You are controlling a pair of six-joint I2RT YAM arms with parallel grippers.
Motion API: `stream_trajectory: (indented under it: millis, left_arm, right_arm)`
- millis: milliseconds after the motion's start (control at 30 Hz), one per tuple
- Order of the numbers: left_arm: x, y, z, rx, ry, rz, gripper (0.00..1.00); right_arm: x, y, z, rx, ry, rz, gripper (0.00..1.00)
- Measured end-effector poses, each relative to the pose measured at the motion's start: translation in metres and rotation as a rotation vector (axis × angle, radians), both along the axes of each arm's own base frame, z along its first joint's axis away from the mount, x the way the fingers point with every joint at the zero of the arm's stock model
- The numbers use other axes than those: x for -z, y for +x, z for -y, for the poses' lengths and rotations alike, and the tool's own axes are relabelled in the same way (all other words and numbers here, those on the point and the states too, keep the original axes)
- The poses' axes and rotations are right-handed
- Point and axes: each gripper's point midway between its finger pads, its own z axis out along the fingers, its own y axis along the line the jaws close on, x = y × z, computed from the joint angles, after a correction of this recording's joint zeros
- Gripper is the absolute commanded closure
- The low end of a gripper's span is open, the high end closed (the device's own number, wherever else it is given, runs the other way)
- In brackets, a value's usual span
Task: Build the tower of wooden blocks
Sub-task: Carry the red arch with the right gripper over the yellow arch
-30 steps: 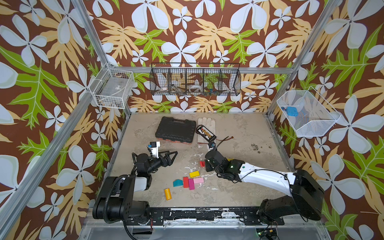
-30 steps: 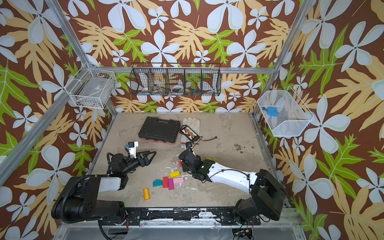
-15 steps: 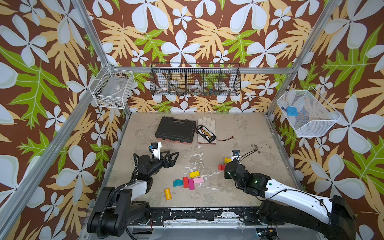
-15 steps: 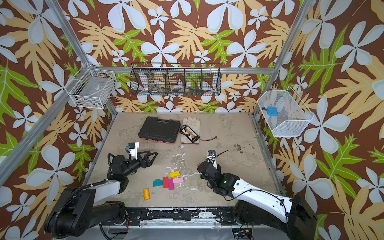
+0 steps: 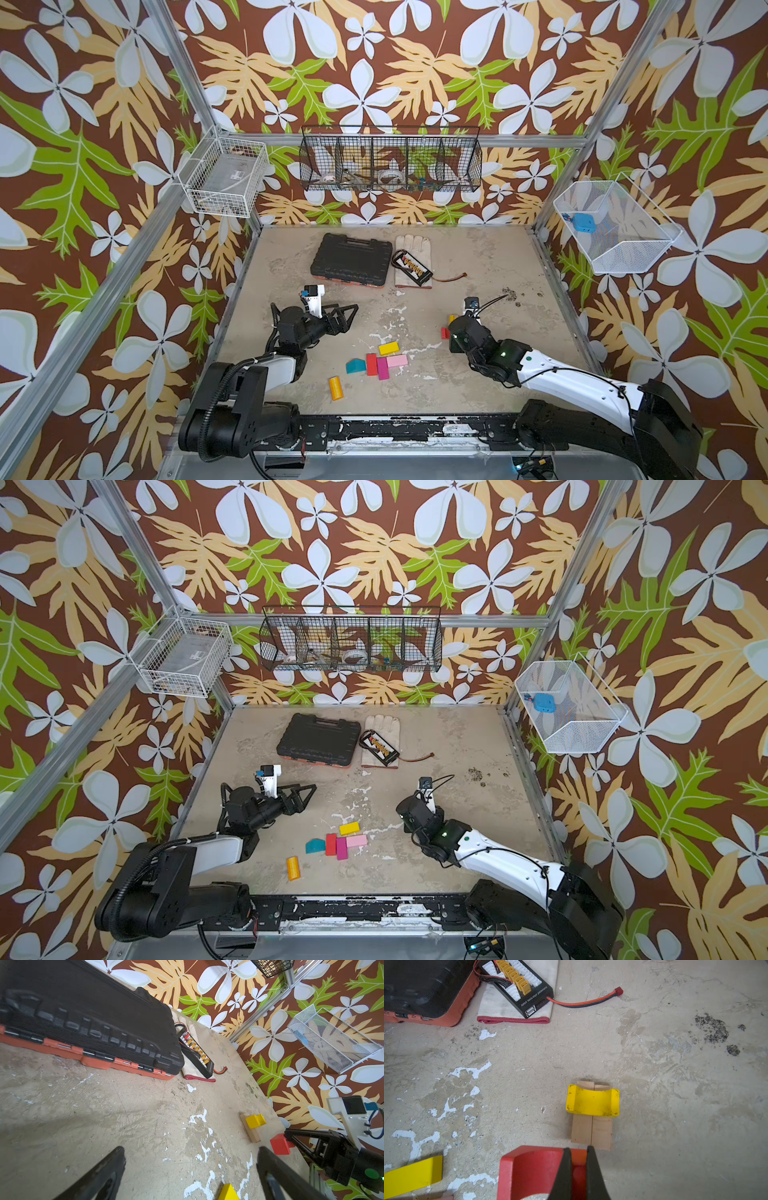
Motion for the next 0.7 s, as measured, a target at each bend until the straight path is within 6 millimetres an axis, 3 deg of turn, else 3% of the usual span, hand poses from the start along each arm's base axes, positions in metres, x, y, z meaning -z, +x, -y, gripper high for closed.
stream_trajectory:
  millis: [133, 400, 700]
  left_arm:
    - [0.001, 0.0, 0.0, 0.001, 0.001, -0.008, 0.0]
    - [0.004, 0.001, 0.001, 0.004, 0.001, -0.018, 0.0]
    - [0.003, 0.0, 0.002, 0.015, -0.003, -0.018, 0.0]
  right_arm:
    - [0.008, 0.0, 0.005, 0.014, 0.003, -0.002, 1.0]
    - [0.025, 0.005, 0.034, 0.076, -0.005, -0.021, 1.0]
    - [0.025, 0.011, 0.034, 0.072, 0.009, -0.014, 1.0]
